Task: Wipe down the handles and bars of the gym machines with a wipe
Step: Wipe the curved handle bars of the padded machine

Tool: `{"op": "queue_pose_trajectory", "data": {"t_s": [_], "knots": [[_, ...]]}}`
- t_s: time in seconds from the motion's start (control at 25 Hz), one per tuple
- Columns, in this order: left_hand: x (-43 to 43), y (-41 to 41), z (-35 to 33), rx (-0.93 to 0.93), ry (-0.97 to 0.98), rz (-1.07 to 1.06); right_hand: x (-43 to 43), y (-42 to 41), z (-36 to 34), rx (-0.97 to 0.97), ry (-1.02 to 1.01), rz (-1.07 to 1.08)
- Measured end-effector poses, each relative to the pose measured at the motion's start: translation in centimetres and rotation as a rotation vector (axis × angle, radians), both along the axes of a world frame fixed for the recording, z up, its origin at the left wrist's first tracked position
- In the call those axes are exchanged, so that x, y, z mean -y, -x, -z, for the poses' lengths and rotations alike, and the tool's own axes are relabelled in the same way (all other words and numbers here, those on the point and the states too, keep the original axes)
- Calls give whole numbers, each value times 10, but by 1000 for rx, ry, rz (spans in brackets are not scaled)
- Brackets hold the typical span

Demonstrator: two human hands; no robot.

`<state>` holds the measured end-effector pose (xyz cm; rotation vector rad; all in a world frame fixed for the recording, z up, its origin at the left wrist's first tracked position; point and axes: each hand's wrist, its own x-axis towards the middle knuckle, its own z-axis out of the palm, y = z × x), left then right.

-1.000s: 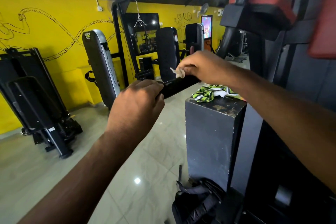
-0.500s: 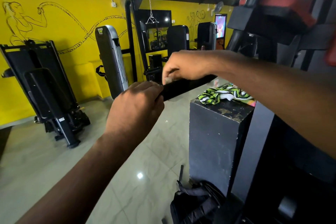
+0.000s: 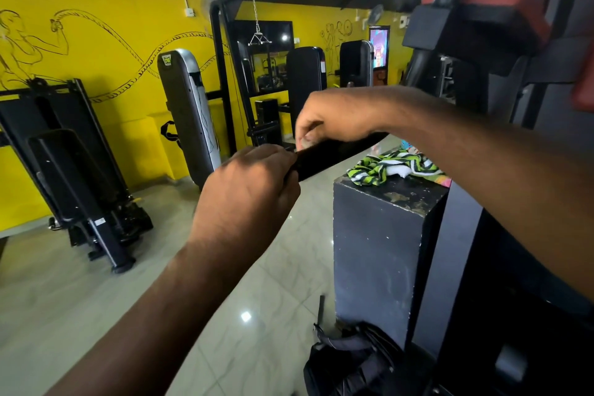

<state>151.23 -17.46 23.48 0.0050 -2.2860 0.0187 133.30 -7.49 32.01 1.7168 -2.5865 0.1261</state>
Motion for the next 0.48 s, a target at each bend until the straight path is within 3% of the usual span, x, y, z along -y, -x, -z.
{"op": "queue_pose_trajectory", "data": {"t_s": [0.12,0.28,0.4,0.48], "knots": [[-4,4,-1,7,-6,-5,-16,5,16,-82,161,85],[-9,11,-2,5,-4,-48,-33,-11,45,-118,558,-18],[-14,9,-2,-4,-3,-99,-35,-22,78,-232,815,208],[-18,11,-2,-3,-6,-142,-27,-38,108,-210,1080,220]]}}
